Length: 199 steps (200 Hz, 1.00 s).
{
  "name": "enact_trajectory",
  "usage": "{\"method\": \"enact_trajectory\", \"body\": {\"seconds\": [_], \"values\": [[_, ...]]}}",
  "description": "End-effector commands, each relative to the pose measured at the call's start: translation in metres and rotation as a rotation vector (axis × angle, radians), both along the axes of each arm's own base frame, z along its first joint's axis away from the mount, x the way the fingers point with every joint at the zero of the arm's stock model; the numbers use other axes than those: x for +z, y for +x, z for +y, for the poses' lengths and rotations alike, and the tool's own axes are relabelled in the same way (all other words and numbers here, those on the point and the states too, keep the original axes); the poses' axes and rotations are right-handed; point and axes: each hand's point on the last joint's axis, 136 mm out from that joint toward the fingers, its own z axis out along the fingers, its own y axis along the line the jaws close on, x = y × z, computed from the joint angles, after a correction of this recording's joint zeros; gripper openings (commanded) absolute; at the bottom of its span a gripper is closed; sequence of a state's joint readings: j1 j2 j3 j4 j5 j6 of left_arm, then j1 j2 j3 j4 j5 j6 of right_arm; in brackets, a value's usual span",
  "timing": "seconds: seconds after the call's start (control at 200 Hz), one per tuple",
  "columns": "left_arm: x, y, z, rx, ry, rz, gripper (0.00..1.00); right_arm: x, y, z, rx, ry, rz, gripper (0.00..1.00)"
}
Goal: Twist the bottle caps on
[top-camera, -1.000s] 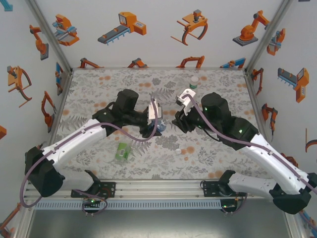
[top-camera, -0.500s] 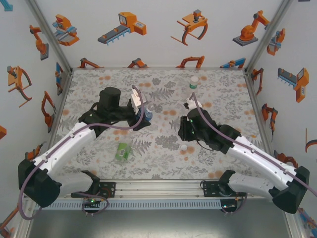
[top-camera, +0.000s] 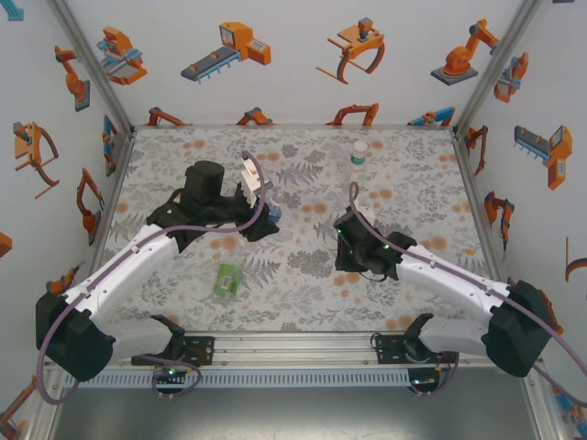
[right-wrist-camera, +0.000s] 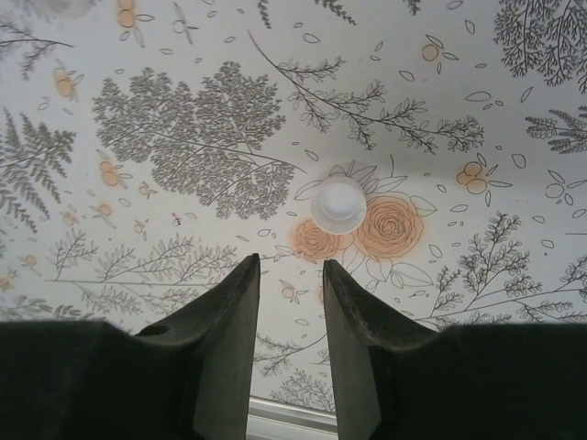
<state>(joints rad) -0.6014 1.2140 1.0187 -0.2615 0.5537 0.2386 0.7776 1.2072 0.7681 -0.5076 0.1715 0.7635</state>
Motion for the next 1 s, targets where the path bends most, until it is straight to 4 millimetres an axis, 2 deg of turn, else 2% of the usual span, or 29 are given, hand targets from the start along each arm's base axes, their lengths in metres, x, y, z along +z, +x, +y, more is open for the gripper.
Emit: {"method": "enact_trajectory", "body": {"seconds": [0.0,0.461,0.991], "values": [[0.009,0.000,-0.002,-0.006,-0.035,0.004,0.00,-0.016,0.003,0.000,-0.021,0.023,0.035,0.39],[0.009,-0.002,-0.004,-0.020,-0.046,0.011,0.00,-0.041,0.015,0.002,-0.007,-0.021,0.103,0.45],[0.006,-0.004,-0.004,-0.032,-0.043,0.016,0.00,-0.037,0.022,0.003,0.000,-0.036,0.087,0.47]]}}
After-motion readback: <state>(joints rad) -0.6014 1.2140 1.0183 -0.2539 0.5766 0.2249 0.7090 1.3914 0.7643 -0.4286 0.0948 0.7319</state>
